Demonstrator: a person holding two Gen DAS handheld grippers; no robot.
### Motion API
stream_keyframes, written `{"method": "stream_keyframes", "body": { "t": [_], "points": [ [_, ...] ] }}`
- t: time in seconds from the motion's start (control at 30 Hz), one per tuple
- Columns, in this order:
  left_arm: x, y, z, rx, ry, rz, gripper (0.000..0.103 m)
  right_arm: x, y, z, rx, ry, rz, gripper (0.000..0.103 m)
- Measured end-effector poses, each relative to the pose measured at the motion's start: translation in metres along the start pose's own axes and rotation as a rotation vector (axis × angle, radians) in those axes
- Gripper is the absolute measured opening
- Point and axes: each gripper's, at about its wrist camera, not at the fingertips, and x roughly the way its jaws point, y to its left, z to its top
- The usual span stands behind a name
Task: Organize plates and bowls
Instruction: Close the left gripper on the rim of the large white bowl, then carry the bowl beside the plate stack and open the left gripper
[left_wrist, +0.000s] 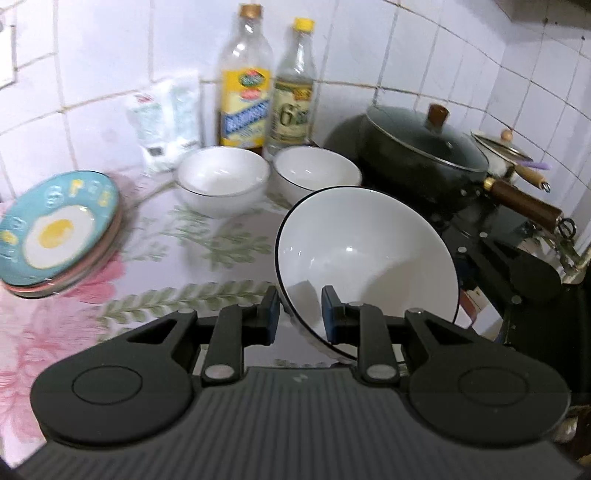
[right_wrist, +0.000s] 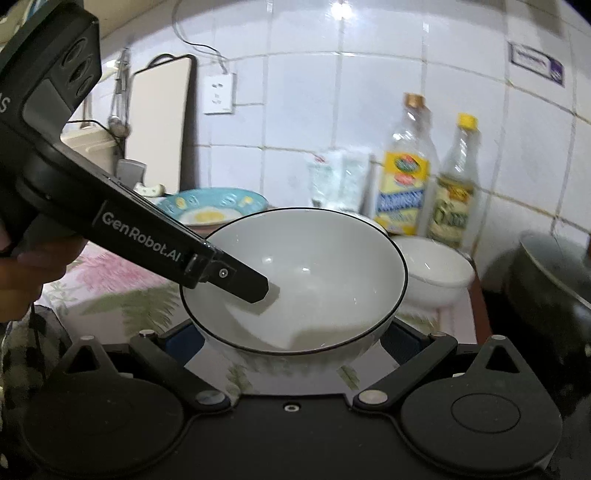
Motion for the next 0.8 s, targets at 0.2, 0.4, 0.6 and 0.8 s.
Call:
{"method": "stream_keyframes", "body": {
  "t": [0.2, 0.4, 0.6, 0.8],
  "points": [
    [-0.015, 0.029, -0.001, -0.038, -0.024, 0.044, 0.023, 0.018, 0.016, 0.017, -0.024, -0.008, 0.042, 0.102],
    [-0.012, 0.06, -0.005, -0.079, -0.034, 0.084, 0.023, 0.047, 0.022, 0.027, -0.021, 0.004, 0.085, 0.102],
    [-0.002, 0.094, -0.001, -0.138, -0.037, 0.107, 0.023, 0.08, 0.028, 0.038, -0.024, 0.027, 0.122, 0.102],
    [0.012, 0.116, -0.003, -0.177, -0.018, 0.132, 0.023, 0.109, 0.033, 0.037, -0.018, 0.06, 0.146, 0.102]
  ]
}}
